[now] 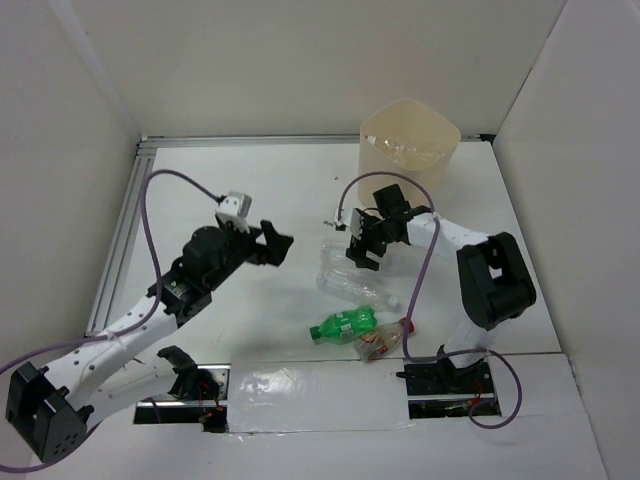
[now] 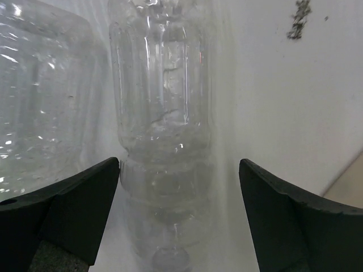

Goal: Put the plastic bottles in the bin

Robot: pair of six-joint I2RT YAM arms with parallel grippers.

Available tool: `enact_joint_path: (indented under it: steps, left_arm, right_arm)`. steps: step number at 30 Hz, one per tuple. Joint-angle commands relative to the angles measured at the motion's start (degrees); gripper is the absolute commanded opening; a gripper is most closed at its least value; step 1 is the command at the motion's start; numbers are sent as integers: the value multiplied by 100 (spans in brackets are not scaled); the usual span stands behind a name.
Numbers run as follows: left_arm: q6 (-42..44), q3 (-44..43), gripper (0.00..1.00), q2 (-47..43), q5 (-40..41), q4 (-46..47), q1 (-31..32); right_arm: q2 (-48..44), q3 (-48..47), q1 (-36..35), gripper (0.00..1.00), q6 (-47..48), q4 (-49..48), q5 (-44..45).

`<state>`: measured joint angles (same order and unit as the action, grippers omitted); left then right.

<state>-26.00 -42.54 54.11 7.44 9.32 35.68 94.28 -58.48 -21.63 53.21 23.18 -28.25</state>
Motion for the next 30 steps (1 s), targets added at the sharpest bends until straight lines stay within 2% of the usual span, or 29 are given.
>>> enact_joint_path:
  steps: [1, 5, 10, 13, 17, 18, 22, 26, 28, 30]
  left_arm:
    - [-380, 640, 99, -672, -471, -853, 53]
    - [-363, 1204, 99, -1077, -787, -923, 333]
    - [6, 1266, 99, -719, -929, -854, 711]
    - [279, 1266, 99, -603, -929, -511, 1054]
    - [613, 1319, 99, -174, -998, 41, 1415]
    - [753, 1267, 99, -51, -1077, 122, 1546]
    - [1096, 855, 99, 862, -1131, 254, 1837]
    - [1333, 520, 97, 1321, -1315, 360, 1960]
    - [1386, 449, 95, 1567, -1429, 421, 2021]
    - [1465, 396, 95, 1760, -1499, 421, 2091]
  right_arm:
    - [344, -129, -61, 92, -12, -393, 390]
    - [854, -400, -113, 83, 487, 1, 267]
    - [794, -919, -219, 48, 717, 643, -310]
    - [504, -1656, -219, 40, 647, 1205, -751]
    - [320, -3000, -219, 39, 156, 1690, -1751]
    - [267, -3246, -167, 39, -315, 1690, -1885]
    - [214, -4126, 289, 39, -1767, 797, -2570]
    - [91, -4443, 826, 39, -3095, -388, -2633]
    - [91, -4532, 1159, 40, -3543, -752, -2361]
    - [204, -4716, 1371, 41, -3546, -938, -2265]
